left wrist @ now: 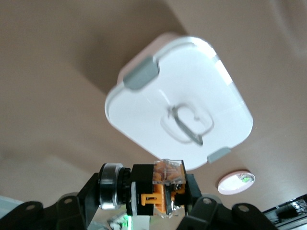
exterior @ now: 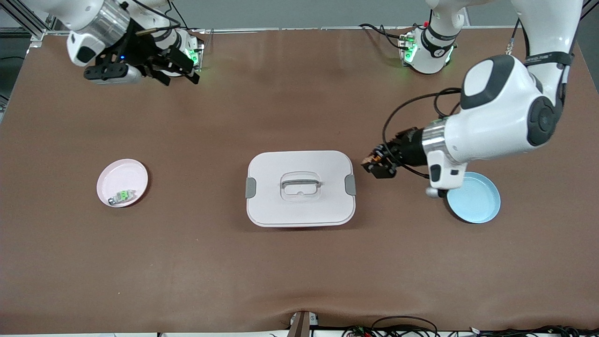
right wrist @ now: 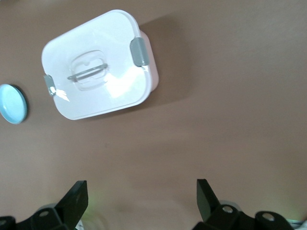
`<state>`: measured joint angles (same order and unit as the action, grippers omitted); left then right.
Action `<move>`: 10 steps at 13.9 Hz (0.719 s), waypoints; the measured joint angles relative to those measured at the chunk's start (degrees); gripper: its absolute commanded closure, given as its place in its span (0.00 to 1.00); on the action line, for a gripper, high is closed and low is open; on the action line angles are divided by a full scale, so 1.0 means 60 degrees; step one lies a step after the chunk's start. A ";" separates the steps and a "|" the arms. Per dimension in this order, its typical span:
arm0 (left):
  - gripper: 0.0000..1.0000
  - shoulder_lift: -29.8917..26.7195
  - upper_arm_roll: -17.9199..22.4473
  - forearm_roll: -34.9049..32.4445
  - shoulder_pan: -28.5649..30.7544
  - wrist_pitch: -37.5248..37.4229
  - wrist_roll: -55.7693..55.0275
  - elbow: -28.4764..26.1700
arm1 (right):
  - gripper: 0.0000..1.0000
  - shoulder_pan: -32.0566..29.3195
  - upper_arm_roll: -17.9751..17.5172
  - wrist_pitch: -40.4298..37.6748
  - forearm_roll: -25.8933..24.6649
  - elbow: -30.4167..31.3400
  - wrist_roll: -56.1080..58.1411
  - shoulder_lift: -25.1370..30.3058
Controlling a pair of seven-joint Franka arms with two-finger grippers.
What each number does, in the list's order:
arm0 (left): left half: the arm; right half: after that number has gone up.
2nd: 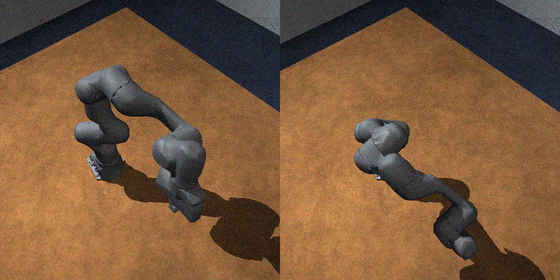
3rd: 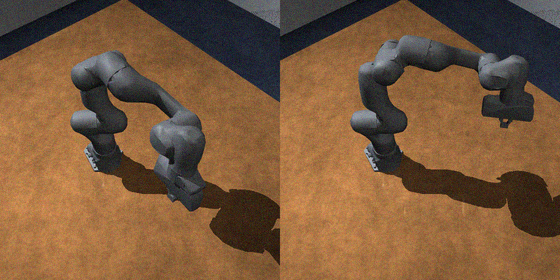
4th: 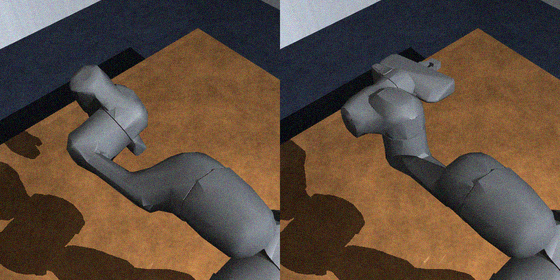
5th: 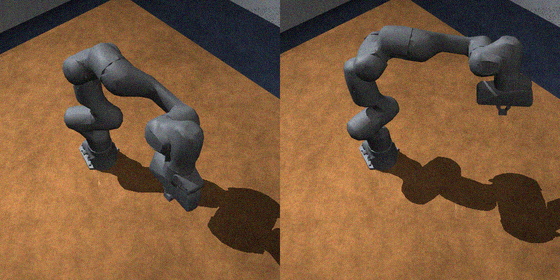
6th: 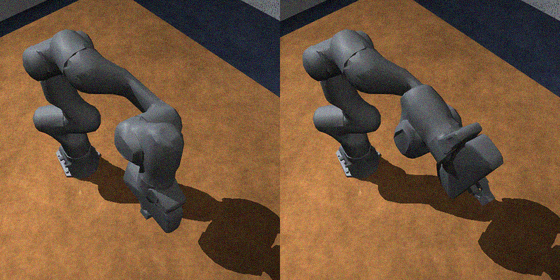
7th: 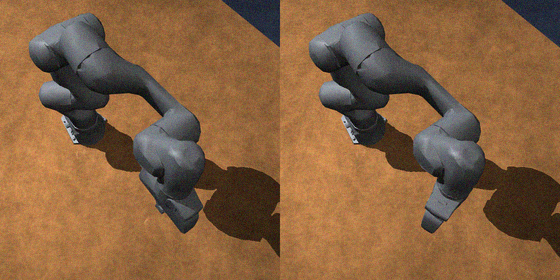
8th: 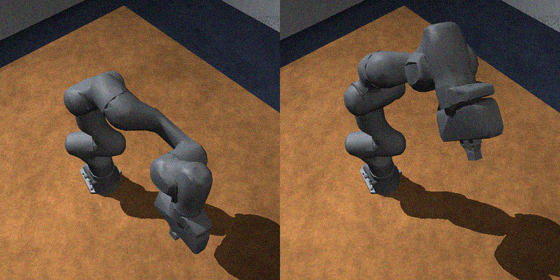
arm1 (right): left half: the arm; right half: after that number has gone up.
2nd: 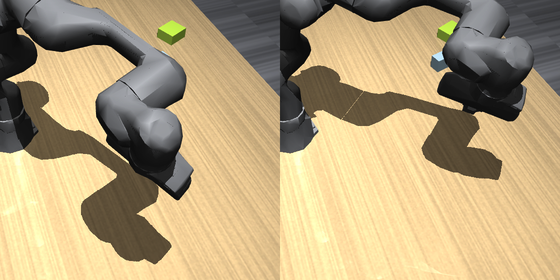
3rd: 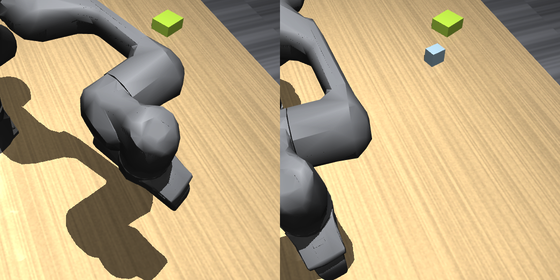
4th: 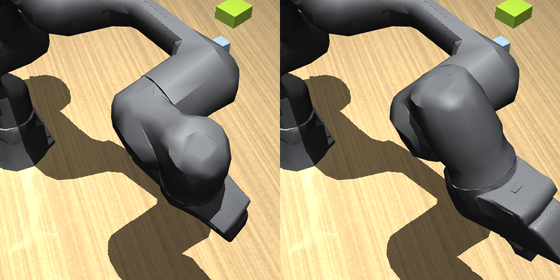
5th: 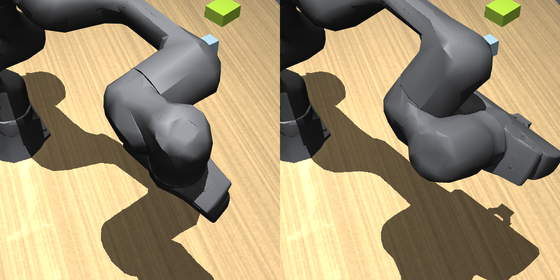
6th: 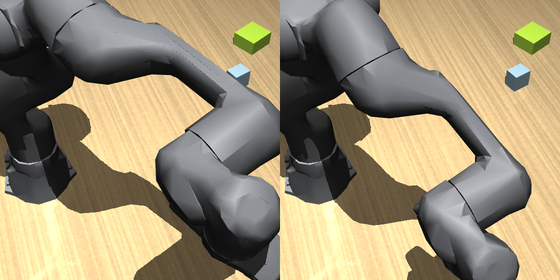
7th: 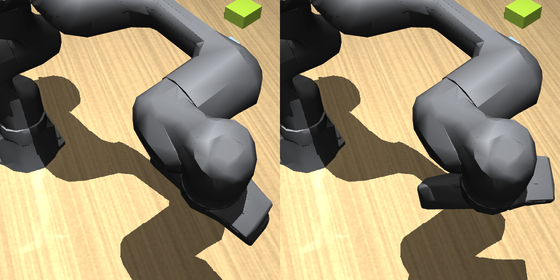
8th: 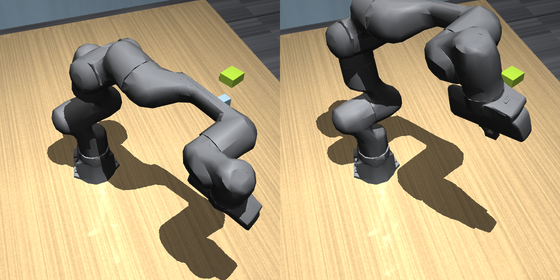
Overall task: Transfer orange switch to right arm and place
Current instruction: 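Lift the switch with the left gripper while the right gripper approaches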
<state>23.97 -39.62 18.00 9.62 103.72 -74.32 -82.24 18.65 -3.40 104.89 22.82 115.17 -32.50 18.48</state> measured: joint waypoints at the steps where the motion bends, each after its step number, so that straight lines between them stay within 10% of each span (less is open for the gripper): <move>1: 1.00 0.0016 -0.0240 0.0054 -0.0050 -0.0005 -0.0470 0.0002 | 0.00 0.0115 -0.0177 0.0441 0.0169 0.0154 -0.0527 0.0069; 10: 1.00 0.0301 -0.0479 0.1850 -0.1341 0.0781 -0.1911 0.0010 | 0.00 0.2504 -0.0559 0.5993 0.0414 0.1180 -0.3824 -0.0660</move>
<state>25.77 -42.50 29.10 1.58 108.40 -85.79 -82.18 33.68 -6.75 140.85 25.31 122.25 -55.44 14.52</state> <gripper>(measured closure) 0.278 0.000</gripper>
